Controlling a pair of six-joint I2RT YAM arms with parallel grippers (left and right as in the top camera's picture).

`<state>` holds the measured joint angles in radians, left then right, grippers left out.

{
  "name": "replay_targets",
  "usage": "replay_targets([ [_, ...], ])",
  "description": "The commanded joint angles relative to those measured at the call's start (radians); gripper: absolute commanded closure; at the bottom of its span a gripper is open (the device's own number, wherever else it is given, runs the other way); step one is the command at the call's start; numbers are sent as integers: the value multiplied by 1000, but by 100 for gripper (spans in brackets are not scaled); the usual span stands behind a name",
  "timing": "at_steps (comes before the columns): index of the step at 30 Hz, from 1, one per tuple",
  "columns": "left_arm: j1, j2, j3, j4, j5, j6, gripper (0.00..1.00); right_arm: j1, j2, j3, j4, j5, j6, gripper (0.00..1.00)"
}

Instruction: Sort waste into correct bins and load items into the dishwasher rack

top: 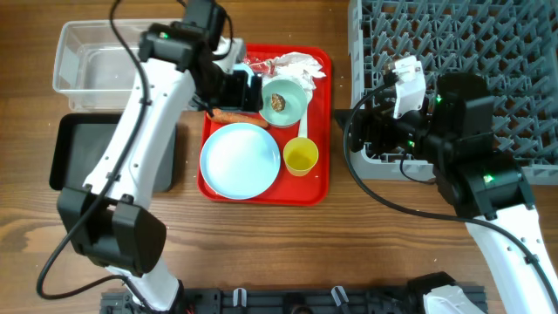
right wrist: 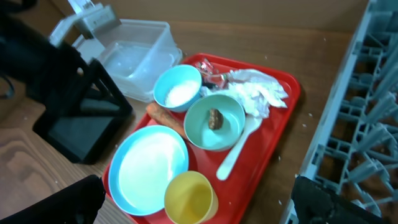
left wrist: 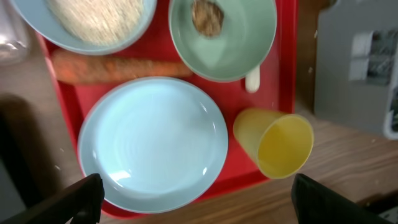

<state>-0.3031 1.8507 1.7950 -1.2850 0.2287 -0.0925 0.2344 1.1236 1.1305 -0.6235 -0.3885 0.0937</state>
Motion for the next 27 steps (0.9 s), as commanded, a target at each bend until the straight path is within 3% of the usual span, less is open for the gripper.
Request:
replay_targets([
  [1,-82,12,-132,50,-16,-56,15,-2,34,21,-3,60,14,0],
  [4,-188,13,-248,193,-16,-140,39,-2,70,21,-26,214,96,0],
  [6,-230,13,-295,261,-19,-151,41,-2,91,21,-37,233,98,0],
  [9,-262,35,-344,338,-135,-256,51,-2,127,21,-27,233,98,0],
  [12,-263,72,-356,375,-141,-269,58,-2,153,21,-21,232,115,0],
  [16,-263,127,-356,409,-140,-268,95,-2,162,21,-20,233,120,0],
  [20,-260,128,-351,409,-138,-268,96,-2,162,21,-18,232,120,1],
  [24,-180,48,-267,311,-36,-246,96,-2,157,21,8,147,116,0],
  [26,-80,-35,-232,302,142,-172,96,-2,157,21,68,48,85,0],
  [27,9,-90,-230,321,312,-129,96,-2,158,21,125,-42,59,0],
])
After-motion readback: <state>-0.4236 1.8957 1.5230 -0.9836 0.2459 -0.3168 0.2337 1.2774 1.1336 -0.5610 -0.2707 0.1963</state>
